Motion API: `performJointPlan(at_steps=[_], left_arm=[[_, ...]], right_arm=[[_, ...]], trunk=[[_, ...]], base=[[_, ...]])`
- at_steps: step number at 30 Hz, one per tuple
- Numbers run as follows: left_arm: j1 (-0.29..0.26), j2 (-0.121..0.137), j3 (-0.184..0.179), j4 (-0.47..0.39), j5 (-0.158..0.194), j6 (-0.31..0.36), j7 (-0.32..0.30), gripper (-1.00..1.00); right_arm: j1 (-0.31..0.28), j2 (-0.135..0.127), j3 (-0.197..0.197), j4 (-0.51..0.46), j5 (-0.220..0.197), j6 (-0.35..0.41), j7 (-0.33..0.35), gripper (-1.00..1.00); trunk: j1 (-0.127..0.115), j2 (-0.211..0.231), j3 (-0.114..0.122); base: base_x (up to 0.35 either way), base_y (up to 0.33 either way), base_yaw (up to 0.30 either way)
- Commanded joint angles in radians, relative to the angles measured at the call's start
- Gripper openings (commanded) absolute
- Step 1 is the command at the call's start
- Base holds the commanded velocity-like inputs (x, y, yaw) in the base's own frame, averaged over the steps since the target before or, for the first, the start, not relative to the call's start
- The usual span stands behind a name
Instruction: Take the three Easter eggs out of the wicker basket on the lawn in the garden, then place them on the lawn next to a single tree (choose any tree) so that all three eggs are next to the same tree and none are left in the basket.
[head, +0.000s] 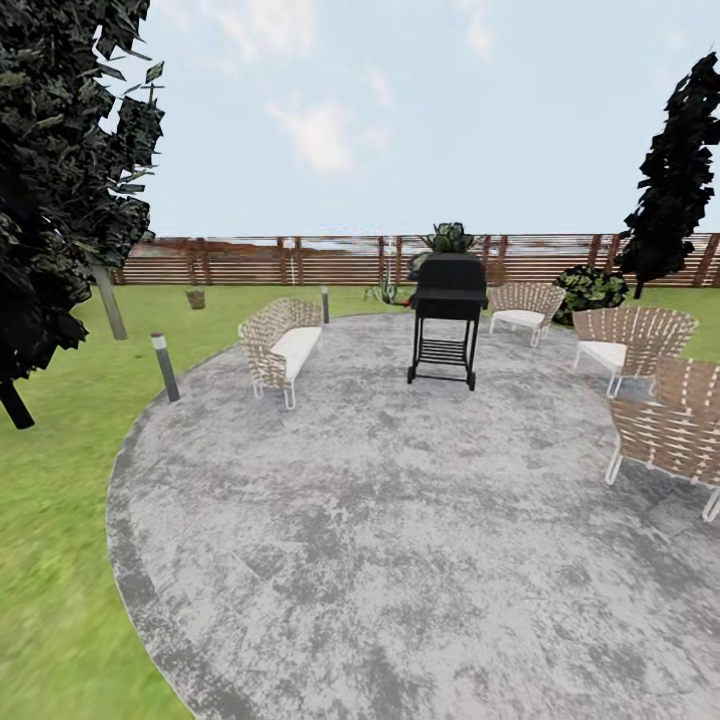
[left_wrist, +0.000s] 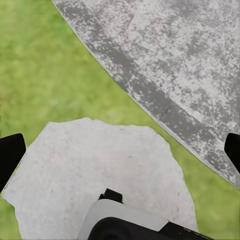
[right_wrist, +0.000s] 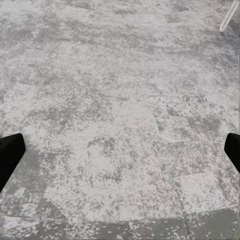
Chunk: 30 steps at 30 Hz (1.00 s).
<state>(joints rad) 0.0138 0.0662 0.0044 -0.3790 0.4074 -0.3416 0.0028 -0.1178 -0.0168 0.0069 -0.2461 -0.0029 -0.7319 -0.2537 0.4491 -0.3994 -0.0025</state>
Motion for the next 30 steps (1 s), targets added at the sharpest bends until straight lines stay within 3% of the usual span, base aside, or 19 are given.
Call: performJointPlan(at_steps=[1,30], left_arm=[[0.0,0.0,0.0,-0.001,0.002,0.0,0.0,1.0],[0.0,-0.005,-0.001,-0.001,-0.002,0.0,-0.001,1.0]], right_arm=[[0.0,0.0,0.001,0.001,0.0,-0.003,-0.002,1.0],[0.0,0.0,0.001,0.0,0.0,0.002,-0.002,1.0]], trunk=[[0.001,-0.001,0.0],[0.001,-0.001,0.0]], base=[[0.287,0.225,0.0],[0.327,0.025,0.0]])
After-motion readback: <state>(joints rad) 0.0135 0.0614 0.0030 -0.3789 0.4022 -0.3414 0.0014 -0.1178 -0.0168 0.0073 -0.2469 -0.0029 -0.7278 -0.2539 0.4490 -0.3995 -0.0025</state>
